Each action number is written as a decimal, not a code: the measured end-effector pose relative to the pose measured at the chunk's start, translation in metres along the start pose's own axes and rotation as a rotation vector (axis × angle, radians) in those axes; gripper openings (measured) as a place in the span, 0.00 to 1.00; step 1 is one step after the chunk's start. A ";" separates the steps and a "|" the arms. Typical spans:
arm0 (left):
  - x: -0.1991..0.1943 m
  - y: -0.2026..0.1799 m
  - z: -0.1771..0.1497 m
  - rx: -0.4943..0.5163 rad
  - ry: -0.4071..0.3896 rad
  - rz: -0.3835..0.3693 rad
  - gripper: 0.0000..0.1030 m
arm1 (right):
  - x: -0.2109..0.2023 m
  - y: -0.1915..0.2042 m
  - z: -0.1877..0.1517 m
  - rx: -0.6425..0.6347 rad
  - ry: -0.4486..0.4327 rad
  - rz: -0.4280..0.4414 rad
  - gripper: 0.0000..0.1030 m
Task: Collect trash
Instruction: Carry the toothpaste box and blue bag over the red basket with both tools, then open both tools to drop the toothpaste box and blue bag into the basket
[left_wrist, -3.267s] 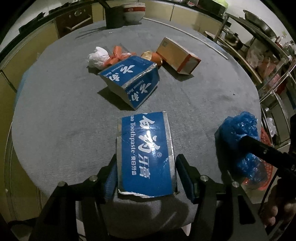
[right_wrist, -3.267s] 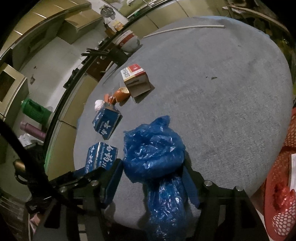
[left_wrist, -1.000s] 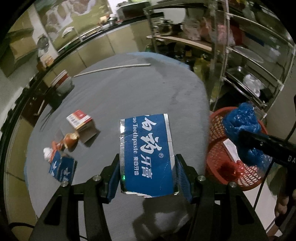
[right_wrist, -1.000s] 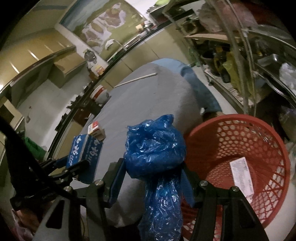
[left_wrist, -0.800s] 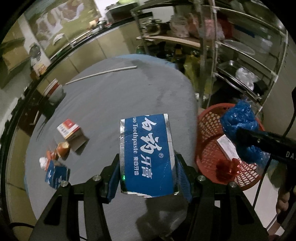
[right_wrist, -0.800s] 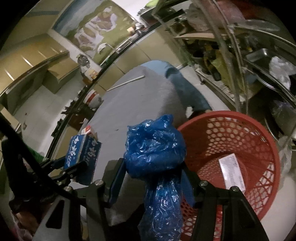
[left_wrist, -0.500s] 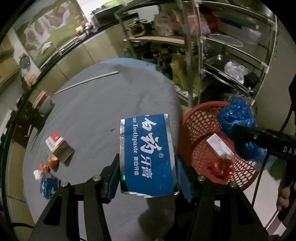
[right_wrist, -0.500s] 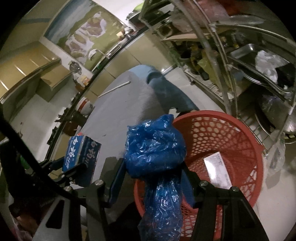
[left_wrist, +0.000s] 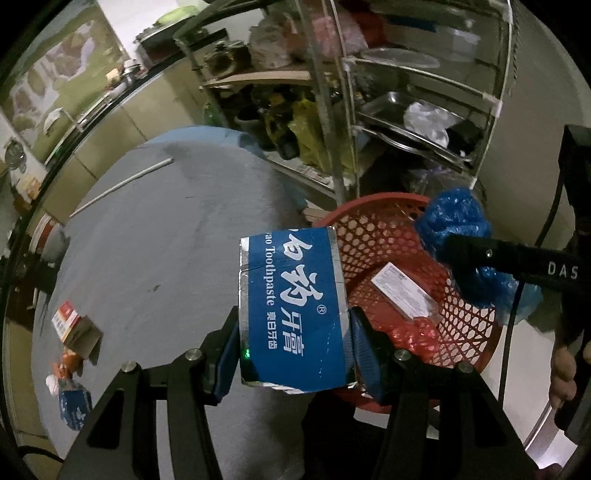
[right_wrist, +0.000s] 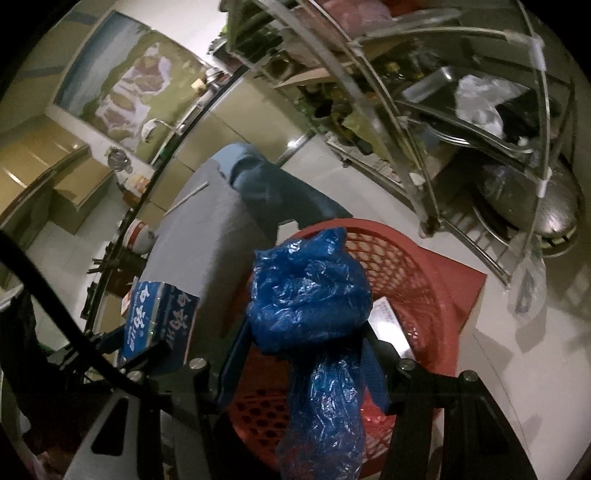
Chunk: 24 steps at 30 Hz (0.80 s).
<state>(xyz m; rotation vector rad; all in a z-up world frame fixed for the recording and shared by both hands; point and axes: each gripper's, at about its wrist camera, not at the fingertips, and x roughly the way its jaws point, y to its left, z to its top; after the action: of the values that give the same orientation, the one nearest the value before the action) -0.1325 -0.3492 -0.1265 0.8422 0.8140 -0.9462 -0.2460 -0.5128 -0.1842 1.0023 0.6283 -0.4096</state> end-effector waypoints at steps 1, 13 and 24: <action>0.003 -0.002 0.001 0.005 0.007 -0.012 0.57 | 0.000 -0.003 0.000 0.009 -0.001 -0.002 0.59; 0.008 -0.002 0.000 -0.022 -0.001 -0.134 0.66 | 0.010 -0.018 0.003 0.107 0.038 -0.005 0.62; -0.016 0.059 -0.031 -0.170 -0.027 -0.028 0.67 | 0.004 0.001 0.002 0.067 0.005 0.018 0.63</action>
<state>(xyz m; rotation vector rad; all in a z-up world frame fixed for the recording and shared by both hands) -0.0909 -0.2966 -0.1117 0.6713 0.8718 -0.8981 -0.2415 -0.5141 -0.1853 1.0724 0.6128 -0.4150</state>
